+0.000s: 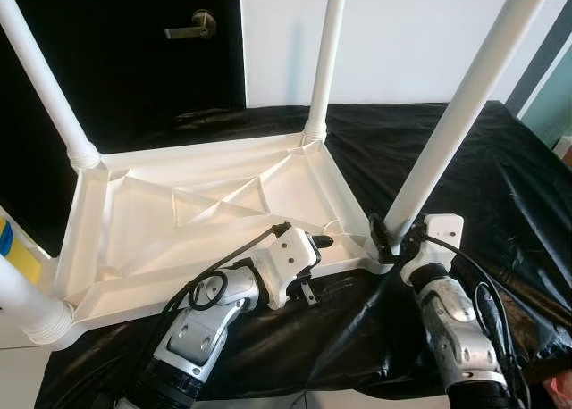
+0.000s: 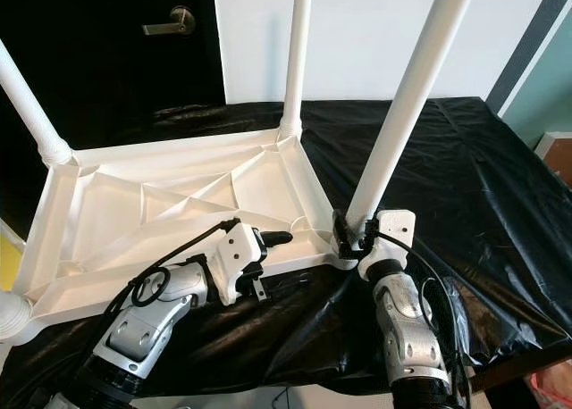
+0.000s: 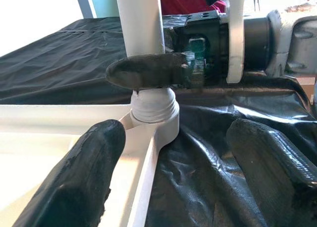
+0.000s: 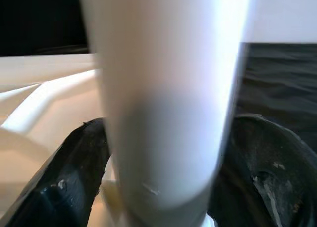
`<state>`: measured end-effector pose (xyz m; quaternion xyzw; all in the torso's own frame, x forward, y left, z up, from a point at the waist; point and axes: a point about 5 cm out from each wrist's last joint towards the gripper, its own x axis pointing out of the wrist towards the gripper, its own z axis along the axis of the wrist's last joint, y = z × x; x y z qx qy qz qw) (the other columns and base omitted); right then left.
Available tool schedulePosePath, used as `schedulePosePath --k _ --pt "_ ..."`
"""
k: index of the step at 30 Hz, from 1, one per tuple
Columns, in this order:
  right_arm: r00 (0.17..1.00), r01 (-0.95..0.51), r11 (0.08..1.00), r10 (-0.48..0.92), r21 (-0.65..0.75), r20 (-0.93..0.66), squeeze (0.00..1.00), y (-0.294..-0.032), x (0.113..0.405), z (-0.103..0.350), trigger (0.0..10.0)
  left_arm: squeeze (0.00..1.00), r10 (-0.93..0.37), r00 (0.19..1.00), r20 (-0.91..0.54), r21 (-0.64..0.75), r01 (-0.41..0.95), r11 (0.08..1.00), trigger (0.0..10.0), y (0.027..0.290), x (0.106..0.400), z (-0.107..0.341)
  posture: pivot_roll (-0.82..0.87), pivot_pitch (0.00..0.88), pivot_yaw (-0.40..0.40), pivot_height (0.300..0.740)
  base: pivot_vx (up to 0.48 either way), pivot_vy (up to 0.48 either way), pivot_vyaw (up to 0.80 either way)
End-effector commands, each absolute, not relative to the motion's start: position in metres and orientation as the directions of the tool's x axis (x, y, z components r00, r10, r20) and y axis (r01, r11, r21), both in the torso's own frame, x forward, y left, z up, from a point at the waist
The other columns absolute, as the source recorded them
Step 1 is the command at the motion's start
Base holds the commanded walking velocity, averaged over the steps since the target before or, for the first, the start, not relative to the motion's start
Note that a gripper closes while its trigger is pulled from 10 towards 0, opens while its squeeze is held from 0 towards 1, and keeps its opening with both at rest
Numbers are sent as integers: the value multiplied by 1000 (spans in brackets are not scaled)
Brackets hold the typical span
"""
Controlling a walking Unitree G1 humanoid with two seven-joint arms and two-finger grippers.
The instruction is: Building children table
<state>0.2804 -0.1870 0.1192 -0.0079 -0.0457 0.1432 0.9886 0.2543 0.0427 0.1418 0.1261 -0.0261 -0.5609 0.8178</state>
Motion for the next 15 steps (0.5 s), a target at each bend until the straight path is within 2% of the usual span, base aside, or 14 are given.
schedulePosePath --k 1,3,10,11,12,13,15 --pt "937 -336 942 337 -27 93 0 -187 282 120 10000 0 -922 377 -91 243 906 347 10000 41 256 144 -8 0 -13 740 0 0 0" --pt "885 -455 886 461 -86 62 0 -188 289 122 10000 0 -924 370 -92 246 908 339 10000 41 258 145 -7 0 -9 740 0 0 0" --pt "826 -560 818 564 -131 -8 0 -191 302 121 10000 0 -924 371 -90 251 906 340 10000 40 259 146 6 0 -12 740 0 0 0" --pt "821 -567 813 570 -136 -17 0 -192 302 120 8196 0 -924 372 -90 251 906 341 10000 41 259 146 8 0 -13 740 0 0 0" --pt "811 -582 802 584 -136 -26 0 -191 303 119 4353 0 -923 374 -89 252 905 343 10000 41 259 146 13 0 -16 740 0 0 0" --pt "804 -593 794 594 -137 -40 0 -191 303 117 0 0 -921 378 -88 253 903 347 10000 41 259 146 20 0 -20 740 0 0 0" --pt "798 -601 788 600 -137 -48 0 -192 303 116 0 0 -920 381 -88 255 902 349 10000 42 259 147 20 0 -20 740 0 0 0"
